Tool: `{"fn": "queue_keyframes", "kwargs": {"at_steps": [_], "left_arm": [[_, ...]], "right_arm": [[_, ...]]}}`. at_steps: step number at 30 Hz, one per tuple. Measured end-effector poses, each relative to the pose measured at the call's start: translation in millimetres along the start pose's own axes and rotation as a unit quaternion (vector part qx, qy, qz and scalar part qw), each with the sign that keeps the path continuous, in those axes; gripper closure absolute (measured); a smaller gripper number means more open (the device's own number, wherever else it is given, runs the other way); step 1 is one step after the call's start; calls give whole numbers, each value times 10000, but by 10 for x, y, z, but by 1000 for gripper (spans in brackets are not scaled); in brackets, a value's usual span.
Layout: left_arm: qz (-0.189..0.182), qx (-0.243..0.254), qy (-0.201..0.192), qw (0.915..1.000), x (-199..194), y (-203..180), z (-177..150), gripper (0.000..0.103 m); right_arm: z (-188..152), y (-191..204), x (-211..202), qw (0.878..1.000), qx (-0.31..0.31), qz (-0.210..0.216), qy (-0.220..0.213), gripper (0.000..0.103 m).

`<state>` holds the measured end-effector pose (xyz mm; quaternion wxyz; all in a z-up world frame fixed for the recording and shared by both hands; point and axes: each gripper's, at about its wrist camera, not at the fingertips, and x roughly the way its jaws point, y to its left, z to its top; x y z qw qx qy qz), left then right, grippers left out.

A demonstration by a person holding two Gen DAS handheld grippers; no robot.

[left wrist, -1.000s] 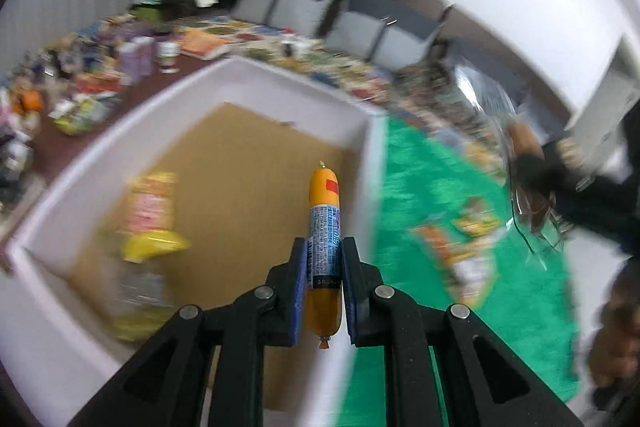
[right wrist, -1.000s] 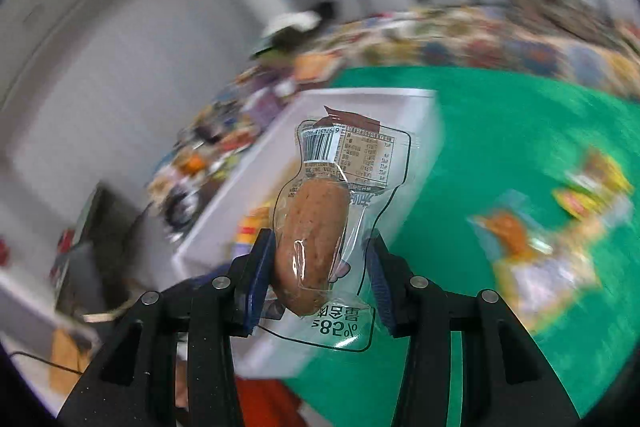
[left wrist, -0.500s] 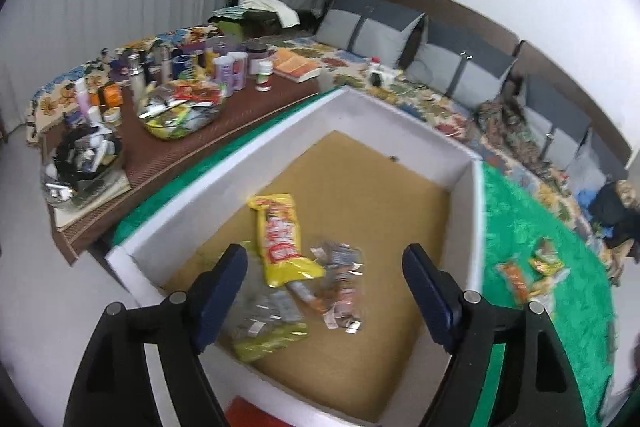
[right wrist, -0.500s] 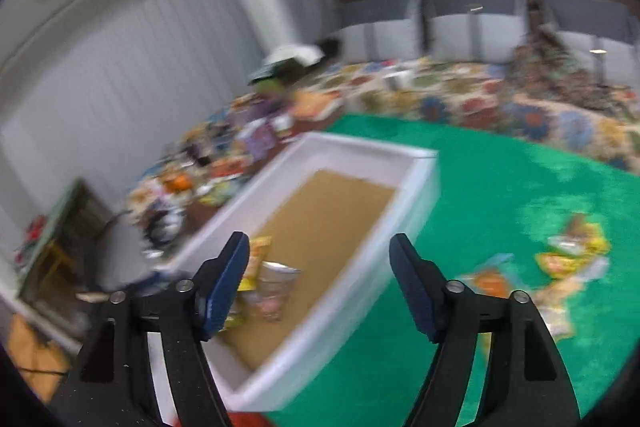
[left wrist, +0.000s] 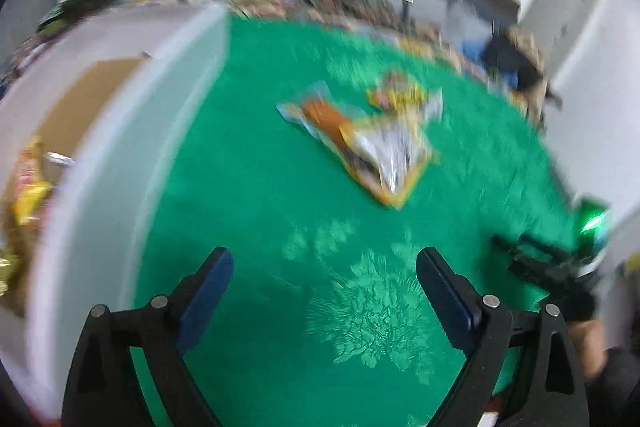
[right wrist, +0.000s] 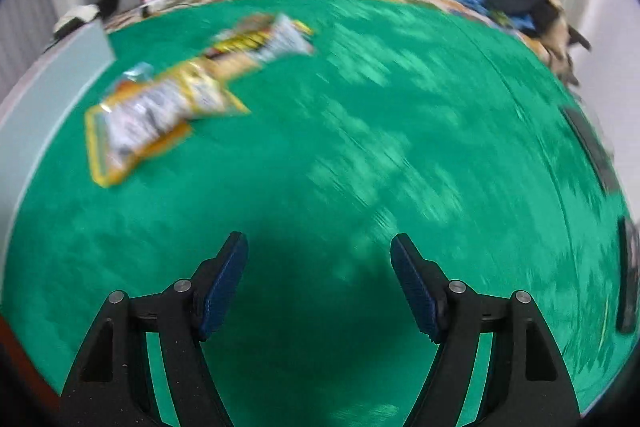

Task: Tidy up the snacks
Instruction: 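Open both tools and withdraw them from the white box, then grasp the yellow-bordered peanut bag with the right tool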

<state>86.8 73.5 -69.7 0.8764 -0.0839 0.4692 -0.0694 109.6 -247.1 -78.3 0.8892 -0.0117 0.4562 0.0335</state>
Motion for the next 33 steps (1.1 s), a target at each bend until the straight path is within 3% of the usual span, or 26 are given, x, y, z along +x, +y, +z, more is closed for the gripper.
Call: {"fn": "queue_keyframes", "kwargs": {"at_steps": [5, 10, 14, 33], "left_arm": [[501, 233, 301, 9980, 662, -121, -28, 11], [849, 622, -16, 9944, 862, -94, 28, 8], [835, 611, -112, 9946, 905, -37, 28, 0], [839, 604, -128, 9946, 905, -39, 32, 0]], "right_arm": [[-156, -163, 26, 9997, 59, -63, -247, 26], [-199, -193, 42, 9993, 92, -64, -357, 22], [-217, -187, 44, 9992, 130, -114, -347, 20], [-228, -219, 36, 9992, 162, -162, -329, 17]]}}
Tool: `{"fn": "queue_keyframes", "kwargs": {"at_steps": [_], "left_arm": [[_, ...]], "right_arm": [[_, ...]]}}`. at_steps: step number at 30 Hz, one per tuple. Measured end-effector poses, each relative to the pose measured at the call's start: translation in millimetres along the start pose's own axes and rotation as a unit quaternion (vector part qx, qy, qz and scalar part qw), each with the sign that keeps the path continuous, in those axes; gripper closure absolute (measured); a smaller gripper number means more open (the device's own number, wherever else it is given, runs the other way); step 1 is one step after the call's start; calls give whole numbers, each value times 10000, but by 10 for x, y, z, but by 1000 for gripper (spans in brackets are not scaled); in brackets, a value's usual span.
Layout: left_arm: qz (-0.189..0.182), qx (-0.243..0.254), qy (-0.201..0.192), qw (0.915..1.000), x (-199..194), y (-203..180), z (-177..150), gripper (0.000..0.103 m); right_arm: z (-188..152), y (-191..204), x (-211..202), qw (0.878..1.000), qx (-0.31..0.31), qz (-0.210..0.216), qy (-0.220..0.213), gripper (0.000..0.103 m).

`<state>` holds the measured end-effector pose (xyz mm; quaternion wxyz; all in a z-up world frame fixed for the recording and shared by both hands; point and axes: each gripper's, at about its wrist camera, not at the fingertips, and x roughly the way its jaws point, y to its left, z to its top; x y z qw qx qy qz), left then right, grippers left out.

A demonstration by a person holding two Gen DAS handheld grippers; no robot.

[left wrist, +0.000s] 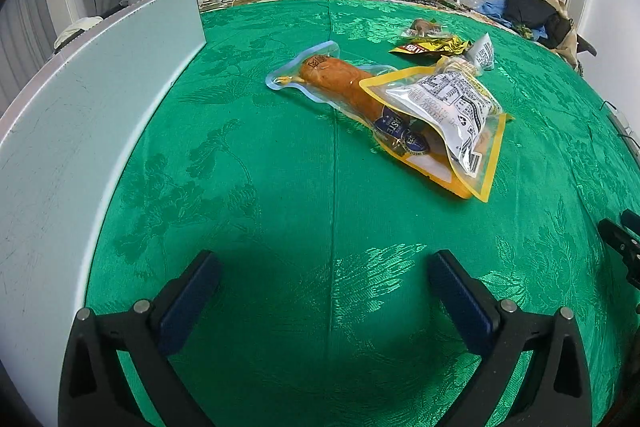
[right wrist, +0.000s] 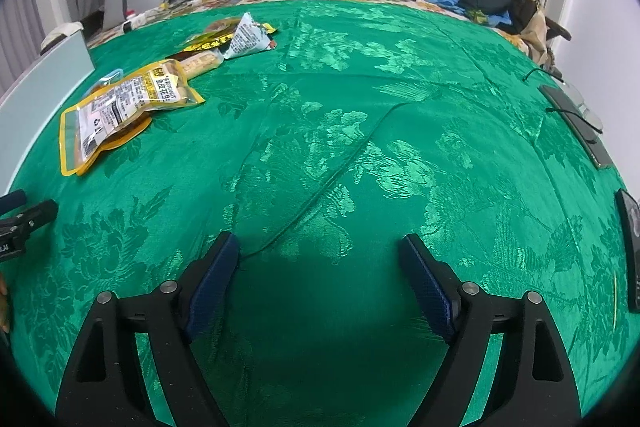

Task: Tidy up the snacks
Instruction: 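Grasp the yellow-bordered peanut bag with the right tool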

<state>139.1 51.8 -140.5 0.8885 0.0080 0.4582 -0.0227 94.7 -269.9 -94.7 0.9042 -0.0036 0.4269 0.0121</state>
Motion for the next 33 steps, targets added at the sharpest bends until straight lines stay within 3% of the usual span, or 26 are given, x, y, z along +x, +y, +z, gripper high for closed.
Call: {"fn": "queue_keyframes", "kwargs": {"at_steps": [33], "left_arm": [[-138, 196, 2, 9997, 53, 84, 85, 0]], "right_arm": [[-3, -12, 8, 10000, 35, 21, 22, 15]]}}
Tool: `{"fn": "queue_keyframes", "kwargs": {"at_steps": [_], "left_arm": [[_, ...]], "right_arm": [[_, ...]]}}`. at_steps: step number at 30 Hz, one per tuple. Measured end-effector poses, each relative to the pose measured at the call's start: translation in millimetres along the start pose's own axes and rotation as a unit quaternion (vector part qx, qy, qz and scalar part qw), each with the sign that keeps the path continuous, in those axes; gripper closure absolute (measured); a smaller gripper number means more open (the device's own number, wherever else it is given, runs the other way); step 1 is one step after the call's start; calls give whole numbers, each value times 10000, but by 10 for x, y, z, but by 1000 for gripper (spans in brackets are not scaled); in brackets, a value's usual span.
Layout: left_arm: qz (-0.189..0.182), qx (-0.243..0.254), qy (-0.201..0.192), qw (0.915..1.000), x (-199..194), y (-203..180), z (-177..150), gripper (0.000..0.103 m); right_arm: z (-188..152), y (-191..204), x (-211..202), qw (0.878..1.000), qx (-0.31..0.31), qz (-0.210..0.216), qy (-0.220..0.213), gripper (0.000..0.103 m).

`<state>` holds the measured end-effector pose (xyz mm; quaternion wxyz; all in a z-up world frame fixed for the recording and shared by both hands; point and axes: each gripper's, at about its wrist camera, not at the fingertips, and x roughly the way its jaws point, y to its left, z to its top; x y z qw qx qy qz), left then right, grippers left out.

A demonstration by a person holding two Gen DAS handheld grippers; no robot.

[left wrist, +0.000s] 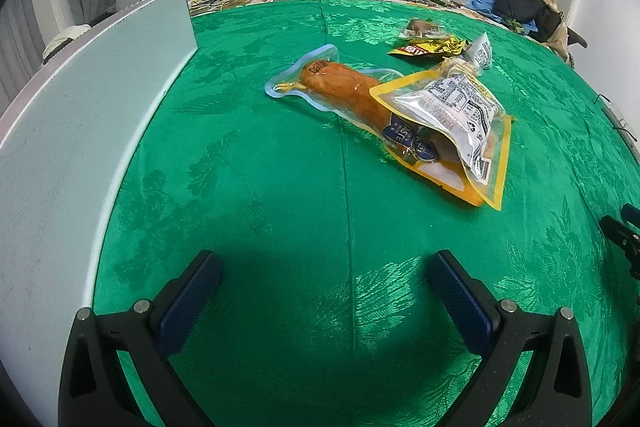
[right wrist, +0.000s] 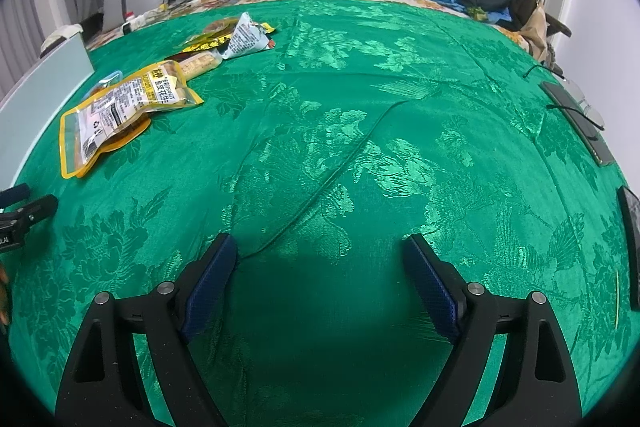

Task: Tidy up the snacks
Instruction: 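Grasp the yellow-bordered peanut bag with the right tool, then lift the peanut bag off the bedspread with the right tool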

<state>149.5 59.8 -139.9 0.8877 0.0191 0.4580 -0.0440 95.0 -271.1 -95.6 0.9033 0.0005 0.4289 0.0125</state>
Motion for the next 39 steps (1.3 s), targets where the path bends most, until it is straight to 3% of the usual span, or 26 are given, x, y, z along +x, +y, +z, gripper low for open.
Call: {"fn": "queue_keyframes", "kwargs": {"at_steps": [8, 11, 13, 16, 18, 21, 24, 27, 28, 30, 33, 35, 39], "left_arm": [[5, 1, 0, 10000, 2, -7, 1, 0], [0, -2, -1, 10000, 2, -4, 0, 0], [0, -1, -1, 10000, 1, -5, 1, 0], [2, -1, -2, 10000, -1, 0, 0, 0], [1, -1, -2, 10000, 1, -3, 0, 0], [2, -1, -3, 10000, 1, -3, 1, 0], [2, -2, -4, 10000, 1, -3, 0, 0], [2, -2, -4, 10000, 2, -3, -1, 0], [4, -6, -5, 10000, 6, -3, 0, 0], [4, -5, -4, 10000, 7, -5, 1, 0], [5, -5, -4, 10000, 8, -4, -1, 0], [4, -5, -5, 10000, 5, -2, -2, 0], [4, -6, -5, 10000, 10, -7, -2, 0]], "right_arm": [[10, -3, 7, 10000, -30, 30, 45, 14], [213, -24, 86, 9972, 117, 37, 738, 15], [430, -93, 146, 9858, 1091, 446, 1199, 15], [696, -16, 292, 9457, 2508, 1322, 1588, 15], [887, 239, 455, 9256, 2886, 1652, 1811, 15], [1122, 648, 634, 9174, 3003, 1781, 1913, 16], [1352, 1067, 792, 9316, 2697, 1544, 1884, 16], [1425, 1468, 978, 9544, 1881, 1010, 2085, 14], [1434, 1578, 977, 9663, 1477, 801, 1949, 15], [1403, 1657, 970, 9775, 945, 715, 1743, 16], [1324, 1567, 898, 9816, 643, 950, 1524, 29], [1256, 1396, 815, 9827, 533, 1008, 1459, 43], [1160, 955, 742, 9809, 351, 1208, 1483, 48]]}}
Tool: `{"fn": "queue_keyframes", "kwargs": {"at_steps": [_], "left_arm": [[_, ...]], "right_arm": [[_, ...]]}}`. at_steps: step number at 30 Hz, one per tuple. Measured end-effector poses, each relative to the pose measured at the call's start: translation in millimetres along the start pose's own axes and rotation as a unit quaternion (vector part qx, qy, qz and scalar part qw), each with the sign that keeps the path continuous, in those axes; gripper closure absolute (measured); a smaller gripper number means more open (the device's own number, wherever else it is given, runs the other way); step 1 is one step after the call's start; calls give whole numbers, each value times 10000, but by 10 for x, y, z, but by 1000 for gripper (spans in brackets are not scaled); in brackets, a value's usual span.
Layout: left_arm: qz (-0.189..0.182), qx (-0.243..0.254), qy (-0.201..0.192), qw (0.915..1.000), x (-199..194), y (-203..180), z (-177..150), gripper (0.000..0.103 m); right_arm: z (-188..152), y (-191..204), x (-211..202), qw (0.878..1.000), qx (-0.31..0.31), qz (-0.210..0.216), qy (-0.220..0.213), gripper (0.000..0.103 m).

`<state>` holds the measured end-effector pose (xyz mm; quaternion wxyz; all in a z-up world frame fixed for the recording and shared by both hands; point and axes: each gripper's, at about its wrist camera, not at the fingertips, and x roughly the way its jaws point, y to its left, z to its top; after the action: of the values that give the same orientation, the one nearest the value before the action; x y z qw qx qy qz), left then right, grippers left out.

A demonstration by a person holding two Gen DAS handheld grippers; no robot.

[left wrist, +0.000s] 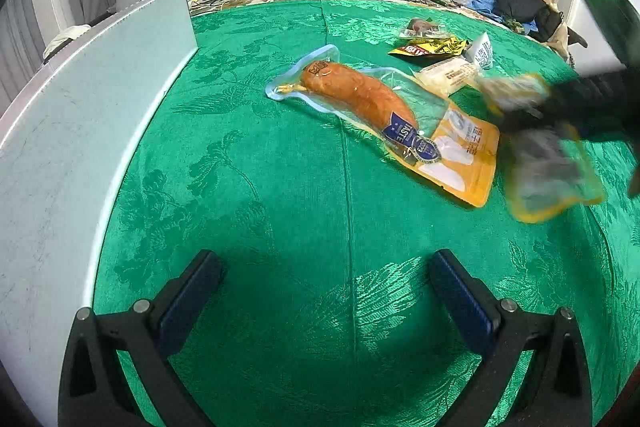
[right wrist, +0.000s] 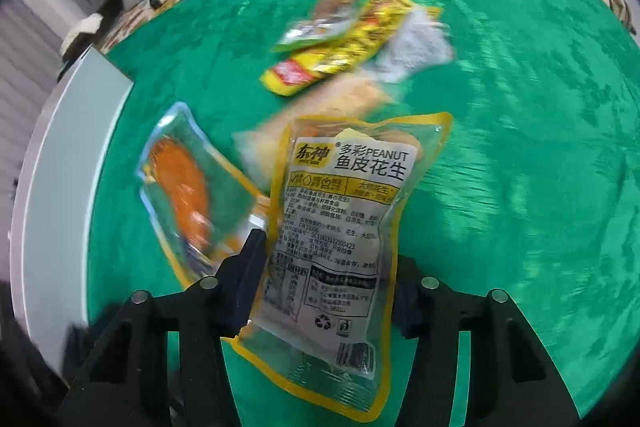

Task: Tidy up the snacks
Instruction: 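Lift the peanut bag off the bedspread with the right tool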

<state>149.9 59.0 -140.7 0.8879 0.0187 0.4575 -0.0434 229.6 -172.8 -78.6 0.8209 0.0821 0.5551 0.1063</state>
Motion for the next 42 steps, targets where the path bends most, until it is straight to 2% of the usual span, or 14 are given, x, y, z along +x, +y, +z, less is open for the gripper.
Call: {"fn": "queue_keyframes", "kwargs": {"at_steps": [6, 9, 10, 13, 16, 18, 42], "left_arm": [[1, -1, -1, 10000, -4, 2, -1, 0], [2, -1, -1, 10000, -5, 3, -1, 0], [2, -1, -1, 10000, -7, 5, -1, 0], [2, -1, -2, 10000, -6, 5, -1, 0], [3, -2, -2, 10000, -7, 4, -1, 0], [3, -2, -2, 10000, -3, 1, -1, 0], [5, -4, -5, 10000, -6, 1, -2, 0]], "right_arm": [[-239, -604, -327, 9961, -752, -391, -224, 47], [-438, -893, -477, 9934, -858, -563, -505, 34], [-514, -960, -511, 9923, -836, -664, -624, 24], [-668, -1068, -506, 9913, -673, -722, -869, 19], [-770, -1045, -533, 9864, -766, -910, -1132, 13], [-813, -1040, -528, 9833, -779, -970, -1327, 13], [-770, -1042, -507, 9834, -766, -973, -1325, 11]]}}
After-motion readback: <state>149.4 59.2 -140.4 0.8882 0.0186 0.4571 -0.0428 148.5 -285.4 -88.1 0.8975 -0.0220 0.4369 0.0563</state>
